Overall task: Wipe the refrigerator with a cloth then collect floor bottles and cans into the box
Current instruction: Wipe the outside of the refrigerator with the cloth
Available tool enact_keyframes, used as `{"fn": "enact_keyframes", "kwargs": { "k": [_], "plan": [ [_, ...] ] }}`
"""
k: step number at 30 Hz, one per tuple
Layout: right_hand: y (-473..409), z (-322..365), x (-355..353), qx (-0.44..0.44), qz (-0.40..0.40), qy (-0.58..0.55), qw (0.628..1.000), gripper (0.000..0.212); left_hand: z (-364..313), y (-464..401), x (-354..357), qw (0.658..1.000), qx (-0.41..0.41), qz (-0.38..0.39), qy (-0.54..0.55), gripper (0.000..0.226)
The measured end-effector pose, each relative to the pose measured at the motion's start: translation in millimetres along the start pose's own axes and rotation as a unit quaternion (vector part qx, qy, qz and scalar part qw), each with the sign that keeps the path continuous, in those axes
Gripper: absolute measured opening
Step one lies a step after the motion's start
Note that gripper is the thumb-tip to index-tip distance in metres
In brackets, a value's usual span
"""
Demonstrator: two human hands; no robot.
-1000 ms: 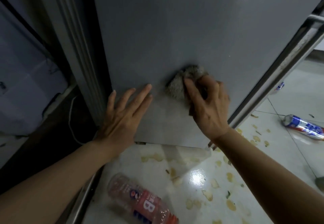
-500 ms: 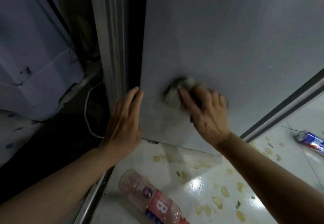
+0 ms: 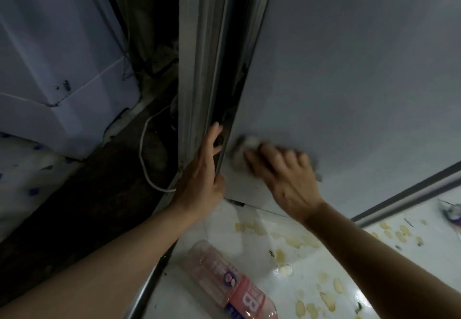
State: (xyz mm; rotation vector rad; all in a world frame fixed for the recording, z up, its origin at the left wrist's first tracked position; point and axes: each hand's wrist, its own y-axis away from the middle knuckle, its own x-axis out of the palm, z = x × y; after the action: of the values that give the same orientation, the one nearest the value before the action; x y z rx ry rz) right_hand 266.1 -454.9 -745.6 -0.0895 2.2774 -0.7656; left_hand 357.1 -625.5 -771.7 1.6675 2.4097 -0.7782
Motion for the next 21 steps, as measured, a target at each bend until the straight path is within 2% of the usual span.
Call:
{"fn": "enact_keyframes", "kwargs": {
  "k": [3, 7, 11, 15, 17, 19, 21],
  "plan": [
    [-40, -14, -9, 0.069, -0.081, 0.008, 0.994, 0.043, 17, 2, 3, 0.997, -0.066, -0.011, 0.032, 0.099],
    [-50, -2, 2, 0.079, -0.123, 0.038, 0.989, 0.043, 38, 6, 7, 0.987, -0.141, 0.005, 0.08, 0.092],
    [-32, 24, 28, 0.015, -0.077, 0.038, 0.996, 0.043, 44, 6, 8, 0.983, -0.156, -0.013, 0.097, 0.083],
    [-6, 60, 43, -0.04, 0.04, 0.037, 0.998, 0.046, 46, 14, 6, 0.984, -0.165, -0.032, 0.064, 0.079],
    [-4, 64, 40, -0.047, 0.074, 0.031, 0.996, 0.048, 46, 19, 4, 0.985, -0.165, -0.034, 0.041, 0.08],
    [-13, 58, 30, -0.022, 0.068, 0.014, 0.997, 0.048, 46, 19, 2, 0.985, -0.165, -0.033, 0.041, 0.078],
    [-31, 44, 19, 0.032, 0.013, -0.009, 0.999, 0.045, 46, 18, 0, 0.983, -0.175, -0.031, 0.053, 0.078]
  ]
}}
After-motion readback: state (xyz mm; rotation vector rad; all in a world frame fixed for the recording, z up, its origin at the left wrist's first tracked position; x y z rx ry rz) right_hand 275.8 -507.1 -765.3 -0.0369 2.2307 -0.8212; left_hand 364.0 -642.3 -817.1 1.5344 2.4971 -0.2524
